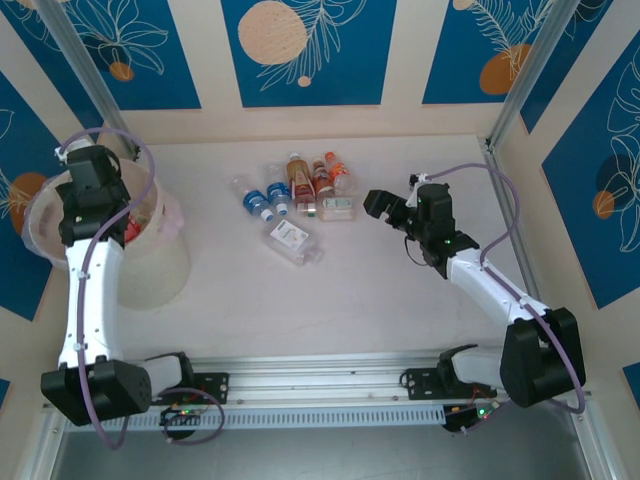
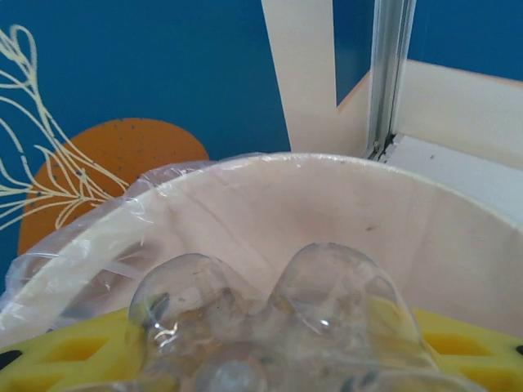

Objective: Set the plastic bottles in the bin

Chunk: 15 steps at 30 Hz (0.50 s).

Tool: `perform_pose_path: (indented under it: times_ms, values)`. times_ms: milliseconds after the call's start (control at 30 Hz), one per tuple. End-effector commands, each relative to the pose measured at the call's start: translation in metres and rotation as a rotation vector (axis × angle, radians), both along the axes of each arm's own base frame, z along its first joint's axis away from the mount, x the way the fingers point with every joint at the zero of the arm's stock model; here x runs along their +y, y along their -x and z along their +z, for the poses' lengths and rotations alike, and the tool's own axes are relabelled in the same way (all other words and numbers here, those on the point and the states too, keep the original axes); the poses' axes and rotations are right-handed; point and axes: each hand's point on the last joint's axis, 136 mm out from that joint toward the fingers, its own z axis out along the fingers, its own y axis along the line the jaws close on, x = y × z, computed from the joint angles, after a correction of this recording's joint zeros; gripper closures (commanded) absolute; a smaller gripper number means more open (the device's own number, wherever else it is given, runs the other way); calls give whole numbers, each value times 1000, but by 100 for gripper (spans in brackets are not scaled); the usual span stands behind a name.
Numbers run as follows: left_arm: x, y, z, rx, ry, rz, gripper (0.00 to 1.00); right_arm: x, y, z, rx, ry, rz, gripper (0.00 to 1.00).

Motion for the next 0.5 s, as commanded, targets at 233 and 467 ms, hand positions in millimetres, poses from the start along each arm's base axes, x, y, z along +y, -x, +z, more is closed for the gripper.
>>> perform_pose_path:
  times_ms: [233, 467]
  values:
    - [-60, -34, -18, -58, 117, -300, 15, 8, -4, 13, -10, -30, 24, 0]
    - [-70, -23, 12, -151, 141, -340, 4, 9, -4, 10, 1, -28, 26, 0]
